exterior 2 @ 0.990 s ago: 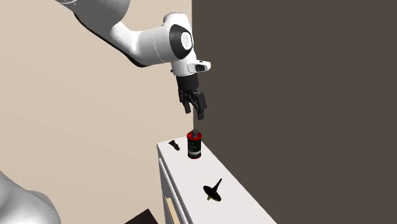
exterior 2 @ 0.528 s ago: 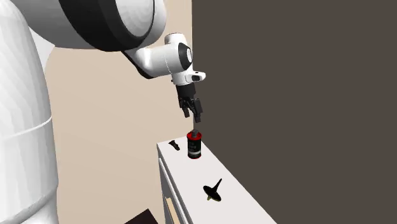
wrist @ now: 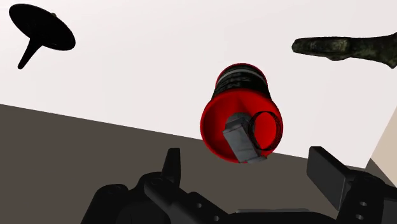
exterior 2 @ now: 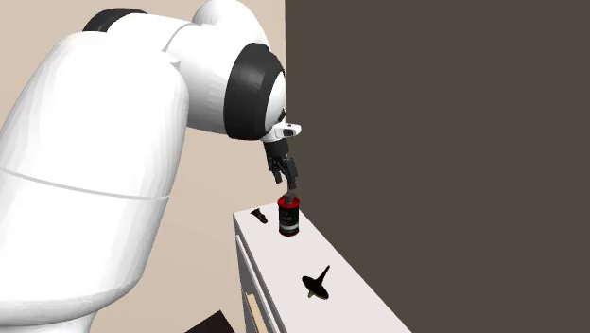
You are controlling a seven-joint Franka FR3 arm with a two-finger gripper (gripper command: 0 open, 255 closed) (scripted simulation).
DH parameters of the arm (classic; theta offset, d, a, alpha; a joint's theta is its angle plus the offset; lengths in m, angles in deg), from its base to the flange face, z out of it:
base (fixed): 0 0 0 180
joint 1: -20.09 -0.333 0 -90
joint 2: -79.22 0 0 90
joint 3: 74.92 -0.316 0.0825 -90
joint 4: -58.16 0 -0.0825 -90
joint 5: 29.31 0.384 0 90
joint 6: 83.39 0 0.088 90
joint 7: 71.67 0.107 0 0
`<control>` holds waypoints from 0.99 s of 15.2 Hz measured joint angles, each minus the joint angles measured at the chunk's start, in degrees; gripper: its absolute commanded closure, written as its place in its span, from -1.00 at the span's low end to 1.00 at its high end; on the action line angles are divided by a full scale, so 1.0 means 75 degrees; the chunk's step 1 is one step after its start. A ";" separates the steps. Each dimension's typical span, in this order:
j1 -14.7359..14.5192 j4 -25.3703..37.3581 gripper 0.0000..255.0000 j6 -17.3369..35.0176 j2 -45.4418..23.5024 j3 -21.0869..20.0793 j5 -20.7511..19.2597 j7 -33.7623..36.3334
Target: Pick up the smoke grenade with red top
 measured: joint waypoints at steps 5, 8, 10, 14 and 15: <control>-0.0201 0.0240 -1.00 0.0176 -0.0523 0.0147 -0.0247 0.0189; -0.0234 0.0185 -1.00 0.0351 -0.0669 0.0196 -0.0333 0.0278; -0.0240 0.0176 1.00 0.0397 -0.0702 0.0209 -0.0355 0.0297; -0.0246 0.0188 1.00 0.0407 -0.0713 0.0209 -0.0361 0.0298; -0.0249 0.0197 1.00 0.0403 -0.0717 0.0209 -0.0361 0.0297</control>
